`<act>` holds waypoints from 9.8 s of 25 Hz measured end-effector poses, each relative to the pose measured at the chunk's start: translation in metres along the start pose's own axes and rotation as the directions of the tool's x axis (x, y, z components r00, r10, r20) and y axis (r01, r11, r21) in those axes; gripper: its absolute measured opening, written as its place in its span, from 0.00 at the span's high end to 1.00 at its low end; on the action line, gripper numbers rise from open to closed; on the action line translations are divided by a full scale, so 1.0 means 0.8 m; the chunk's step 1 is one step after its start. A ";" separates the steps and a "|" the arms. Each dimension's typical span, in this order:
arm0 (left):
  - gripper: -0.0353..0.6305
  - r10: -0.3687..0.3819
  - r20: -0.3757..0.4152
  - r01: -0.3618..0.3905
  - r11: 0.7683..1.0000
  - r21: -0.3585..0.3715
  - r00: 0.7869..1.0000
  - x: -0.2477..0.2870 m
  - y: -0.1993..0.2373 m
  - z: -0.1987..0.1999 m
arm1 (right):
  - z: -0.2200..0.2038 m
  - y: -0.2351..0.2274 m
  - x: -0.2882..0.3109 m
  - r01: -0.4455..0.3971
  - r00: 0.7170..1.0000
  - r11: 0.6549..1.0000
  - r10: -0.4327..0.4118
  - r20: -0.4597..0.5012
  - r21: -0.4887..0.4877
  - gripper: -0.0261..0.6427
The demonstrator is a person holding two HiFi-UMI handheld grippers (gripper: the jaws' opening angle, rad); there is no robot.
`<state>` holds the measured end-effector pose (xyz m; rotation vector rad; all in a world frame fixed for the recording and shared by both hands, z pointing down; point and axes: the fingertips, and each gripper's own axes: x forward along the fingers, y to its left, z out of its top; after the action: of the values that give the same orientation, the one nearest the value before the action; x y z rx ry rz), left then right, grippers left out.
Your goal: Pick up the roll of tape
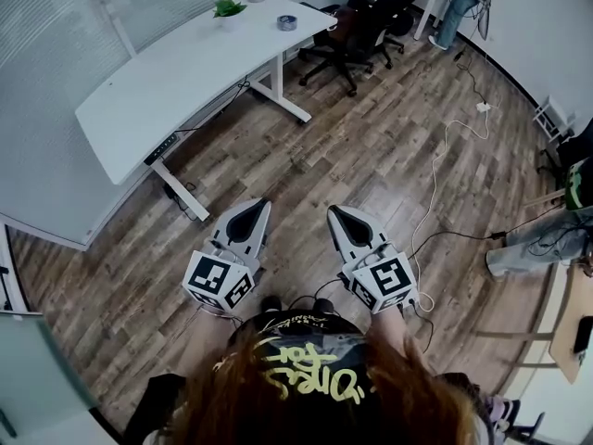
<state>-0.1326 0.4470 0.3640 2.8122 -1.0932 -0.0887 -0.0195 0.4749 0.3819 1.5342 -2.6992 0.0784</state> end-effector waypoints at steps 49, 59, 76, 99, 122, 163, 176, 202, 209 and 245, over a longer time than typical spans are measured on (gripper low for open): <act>0.44 0.115 -0.009 -0.115 0.993 -0.006 0.993 0.092 0.237 0.004 | 0.009 -0.093 0.225 0.156 0.987 0.986 -0.158 0.039 0.058 0.56; 0.46 0.142 0.027 -0.142 0.990 -0.010 0.989 0.260 0.300 0.029 | 0.030 -0.243 0.319 0.129 0.990 0.991 -0.130 0.044 0.030 0.56; 0.46 0.145 0.005 -0.145 0.989 0.002 0.989 0.340 0.365 0.047 | 0.040 -0.307 0.409 0.088 0.995 0.994 -0.091 0.046 0.058 0.57; 0.47 0.119 -0.022 -0.120 0.993 -0.023 0.993 0.404 0.349 0.014 | 0.009 -0.384 0.402 0.094 0.995 0.992 -0.097 0.026 0.090 0.57; 0.47 -0.007 0.036 0.006 1.000 0.022 0.999 0.655 0.575 0.083 | 0.065 -0.538 0.680 0.140 0.987 0.990 -0.142 0.078 0.029 0.57; 0.40 -0.070 -0.176 0.081 0.995 0.059 0.982 0.847 0.695 -0.021 | -0.055 -0.695 0.886 -0.328 0.934 0.943 0.316 -0.165 -0.053 0.52; 0.37 -0.091 -0.405 0.122 0.991 0.051 0.910 0.885 0.725 -0.119 | -0.129 -0.684 0.938 -0.527 0.791 0.848 0.463 -0.399 -0.062 0.51; 0.44 -0.129 -0.537 0.223 0.968 0.112 0.833 0.904 0.725 -0.154 | -0.160 -0.674 0.955 -0.552 0.773 0.822 0.441 -0.455 -0.141 0.51; 0.44 -0.154 -0.496 0.235 0.966 0.106 0.855 0.901 0.720 -0.147 | -0.153 -0.673 0.950 -0.531 0.800 0.838 0.445 -0.401 -0.128 0.51; 0.44 -0.239 -0.191 0.273 0.945 0.181 0.952 0.888 0.625 0.060 | 0.058 -0.673 0.864 -0.470 0.882 0.876 0.461 -0.092 -0.113 0.52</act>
<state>0.0523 -0.4032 0.3772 3.0632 -0.7330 0.2469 0.0893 -0.3958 0.3881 0.8034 -2.8897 -0.0398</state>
